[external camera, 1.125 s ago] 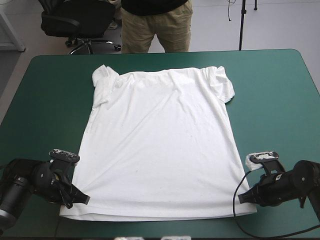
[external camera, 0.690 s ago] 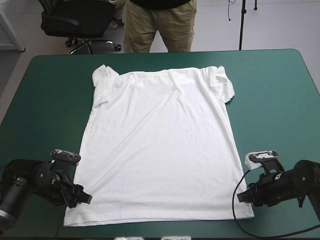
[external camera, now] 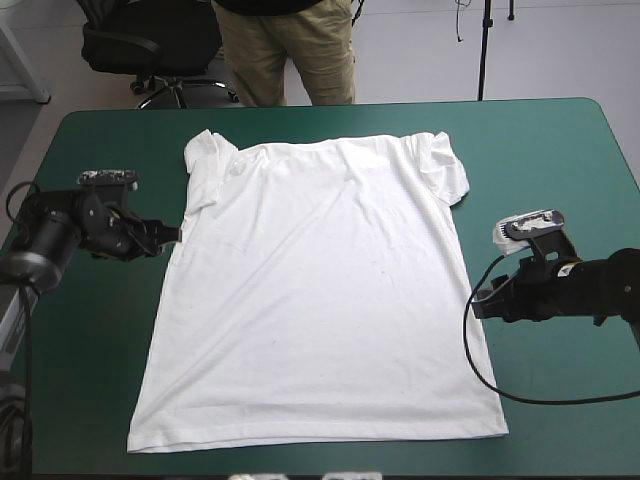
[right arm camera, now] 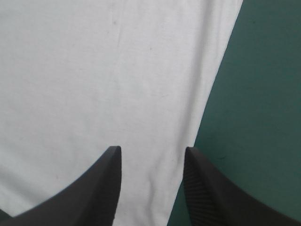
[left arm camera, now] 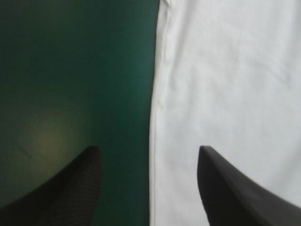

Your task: Fold the cloth

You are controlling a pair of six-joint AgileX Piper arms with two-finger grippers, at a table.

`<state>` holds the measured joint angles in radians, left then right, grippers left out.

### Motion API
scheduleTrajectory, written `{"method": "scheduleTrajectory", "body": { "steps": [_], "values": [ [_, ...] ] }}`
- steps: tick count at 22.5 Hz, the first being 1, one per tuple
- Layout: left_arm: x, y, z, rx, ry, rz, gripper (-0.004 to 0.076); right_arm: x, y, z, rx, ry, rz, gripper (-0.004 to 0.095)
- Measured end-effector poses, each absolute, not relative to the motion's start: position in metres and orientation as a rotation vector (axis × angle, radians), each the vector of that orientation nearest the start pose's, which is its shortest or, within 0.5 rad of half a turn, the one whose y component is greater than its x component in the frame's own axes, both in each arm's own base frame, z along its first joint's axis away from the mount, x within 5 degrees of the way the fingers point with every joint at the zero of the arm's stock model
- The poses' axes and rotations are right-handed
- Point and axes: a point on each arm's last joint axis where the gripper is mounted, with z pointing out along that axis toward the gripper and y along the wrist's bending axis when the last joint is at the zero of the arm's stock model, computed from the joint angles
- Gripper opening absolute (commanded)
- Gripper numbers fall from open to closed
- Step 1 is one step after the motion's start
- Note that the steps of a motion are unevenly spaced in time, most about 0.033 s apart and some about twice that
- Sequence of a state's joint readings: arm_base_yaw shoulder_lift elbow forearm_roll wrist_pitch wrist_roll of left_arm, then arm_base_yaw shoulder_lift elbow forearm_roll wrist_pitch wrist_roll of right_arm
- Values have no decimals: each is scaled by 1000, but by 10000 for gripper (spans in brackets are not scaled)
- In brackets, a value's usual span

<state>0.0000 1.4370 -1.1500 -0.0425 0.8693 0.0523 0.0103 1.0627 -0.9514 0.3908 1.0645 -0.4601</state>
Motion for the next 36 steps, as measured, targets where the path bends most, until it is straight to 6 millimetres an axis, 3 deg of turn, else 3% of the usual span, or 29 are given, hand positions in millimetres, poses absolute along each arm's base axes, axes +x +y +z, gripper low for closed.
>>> {"method": "scheduleTrajectory", "body": {
  "steps": [3,6,14,16,18,19,20,21,23,26,31,36],
  "values": [
    [334,5,288,16,2655,-84,433,200,32,326,-468,2523,350,401],
    [355,4,264,37,2703,-130,433,207,33,323,-468,2500,352,371],
    [377,2,215,26,2781,-187,433,216,33,318,-470,2499,351,364],
    [381,1,211,28,2776,-200,431,218,33,317,-465,2498,351,364],
    [384,1,208,51,2779,-204,368,220,33,315,-462,2502,352,364],
    [385,1,207,61,2782,-203,252,221,33,315,-460,2503,353,364],
    [385,1,206,87,2788,-195,197,223,33,314,-456,2501,353,364],
    [385,2,205,99,2793,-187,64,224,33,314,-453,2499,351,364],
    [386,3,204,169,2797,-156,-14,226,32,315,-442,2476,338,365],
    [387,-9,202,254,2783,-161,-17,231,32,313,-427,2461,324,374],
    [388,-12,202,273,2780,-160,-17,264,30,309,-453,2494,292,545],
    [388,-12,202,274,2780,-160,-17,320,37,308,-496,2507,282,538]
  ]
}}
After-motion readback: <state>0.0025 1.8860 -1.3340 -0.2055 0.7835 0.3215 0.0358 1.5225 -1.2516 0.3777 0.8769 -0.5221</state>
